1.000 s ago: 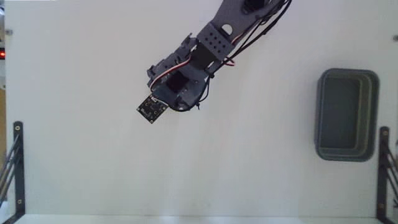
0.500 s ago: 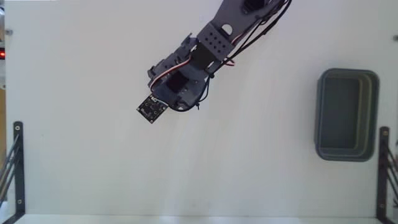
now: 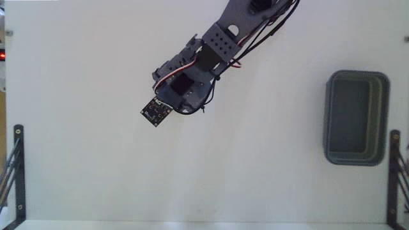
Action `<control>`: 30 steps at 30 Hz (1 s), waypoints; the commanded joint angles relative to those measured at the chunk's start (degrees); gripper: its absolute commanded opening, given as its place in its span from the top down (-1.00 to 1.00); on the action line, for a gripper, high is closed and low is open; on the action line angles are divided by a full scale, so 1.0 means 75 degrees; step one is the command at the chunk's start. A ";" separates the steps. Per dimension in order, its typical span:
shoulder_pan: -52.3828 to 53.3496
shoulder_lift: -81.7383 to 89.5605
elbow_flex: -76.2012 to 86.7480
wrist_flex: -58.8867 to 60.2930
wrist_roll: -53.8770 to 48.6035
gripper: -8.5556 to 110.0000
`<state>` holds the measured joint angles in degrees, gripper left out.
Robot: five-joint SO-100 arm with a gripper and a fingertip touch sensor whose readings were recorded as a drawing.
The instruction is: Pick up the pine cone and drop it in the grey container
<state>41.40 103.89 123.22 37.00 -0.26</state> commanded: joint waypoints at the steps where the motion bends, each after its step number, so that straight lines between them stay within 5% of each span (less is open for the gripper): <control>1: 0.0139 0.0166 0.0011 -0.0103 0.0035 -0.13; 30: 0.0139 0.0166 0.0011 -0.0103 0.0035 0.00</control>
<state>41.40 103.89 123.22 37.00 -0.26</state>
